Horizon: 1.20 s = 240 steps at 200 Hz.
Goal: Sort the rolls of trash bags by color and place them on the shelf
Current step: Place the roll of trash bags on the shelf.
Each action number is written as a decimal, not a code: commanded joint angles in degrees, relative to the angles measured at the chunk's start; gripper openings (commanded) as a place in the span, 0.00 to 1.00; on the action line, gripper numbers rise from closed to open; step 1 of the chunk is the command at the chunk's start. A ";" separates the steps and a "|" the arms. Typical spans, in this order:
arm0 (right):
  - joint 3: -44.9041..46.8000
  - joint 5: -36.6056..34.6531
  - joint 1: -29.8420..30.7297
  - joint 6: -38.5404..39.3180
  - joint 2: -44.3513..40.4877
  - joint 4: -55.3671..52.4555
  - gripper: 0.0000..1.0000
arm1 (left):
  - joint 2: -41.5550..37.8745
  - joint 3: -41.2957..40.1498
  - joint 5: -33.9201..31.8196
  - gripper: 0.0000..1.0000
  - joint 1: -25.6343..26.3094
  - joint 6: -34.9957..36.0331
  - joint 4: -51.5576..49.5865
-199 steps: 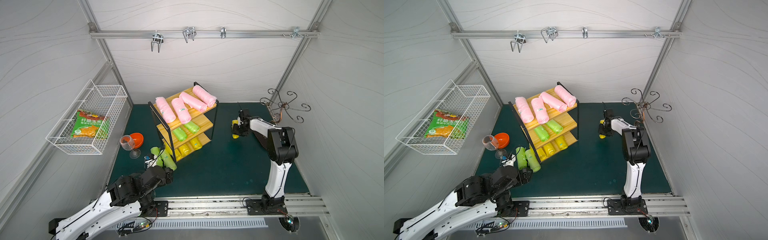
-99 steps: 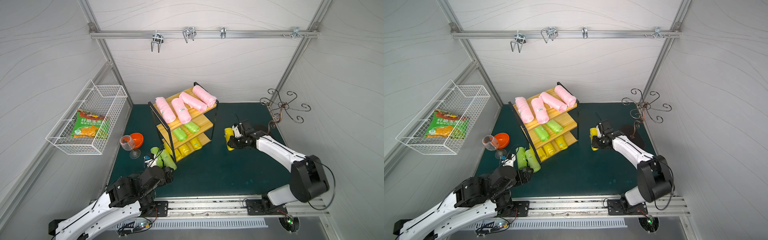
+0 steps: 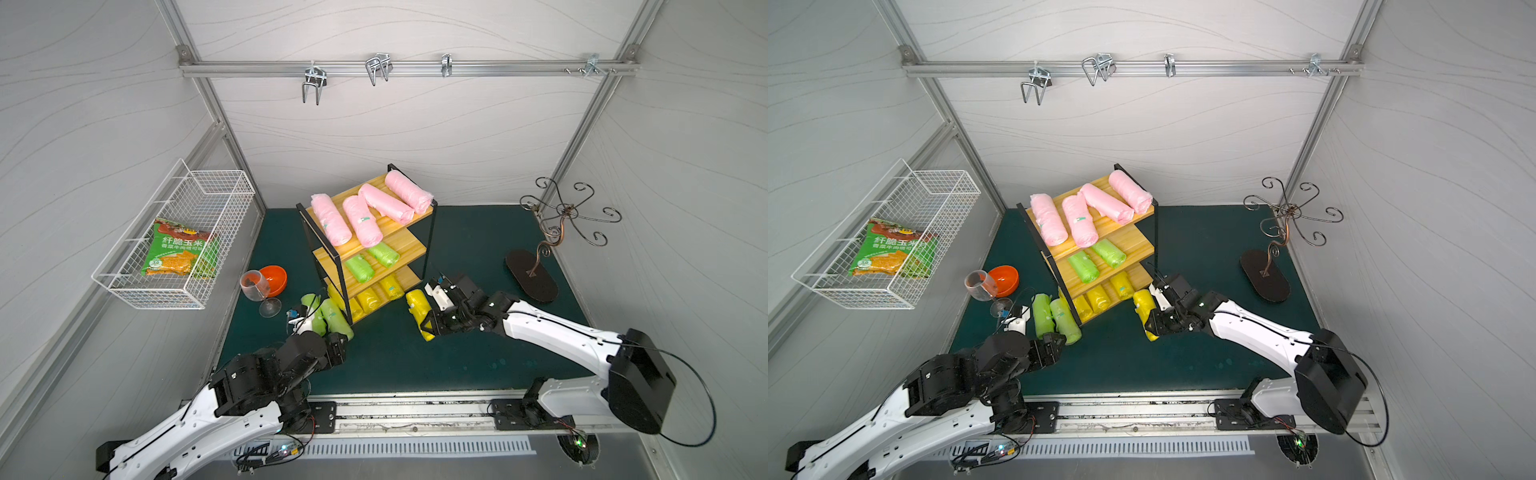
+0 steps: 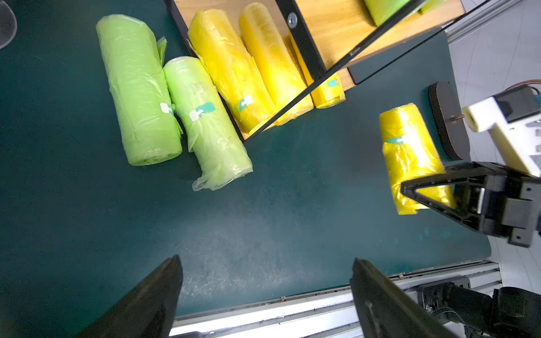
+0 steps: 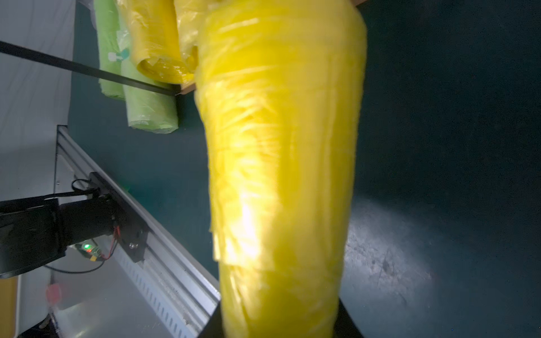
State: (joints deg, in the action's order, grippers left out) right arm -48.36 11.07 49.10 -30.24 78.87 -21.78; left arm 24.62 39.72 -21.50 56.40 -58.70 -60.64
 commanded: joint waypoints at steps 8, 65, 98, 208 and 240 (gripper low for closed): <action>-1.55 -2.54 -1.11 0.10 4.24 7.13 0.00 | -0.93 2.68 -1.25 0.95 -0.24 0.08 -0.93; -5.96 -10.74 -2.68 4.75 10.34 7.41 0.00 | -2.03 2.73 -1.60 0.95 -0.24 -0.80 -2.99; -7.54 -9.01 -4.41 6.42 14.34 9.95 0.00 | -2.13 3.07 -1.57 0.95 -0.24 -0.94 -4.19; -14.17 -7.55 -6.47 4.84 22.51 14.48 0.00 | -1.38 3.37 -1.71 0.95 -0.24 -0.98 -4.24; -15.54 -6.60 -6.44 4.16 24.35 15.19 0.00 | -1.14 2.92 -1.55 0.95 -0.24 -0.98 -3.71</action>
State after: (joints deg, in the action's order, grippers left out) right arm -60.62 3.75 42.68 -25.96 101.34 -10.59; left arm 23.03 40.71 -22.15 56.40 -59.81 -66.17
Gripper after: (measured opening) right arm 0.300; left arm 0.947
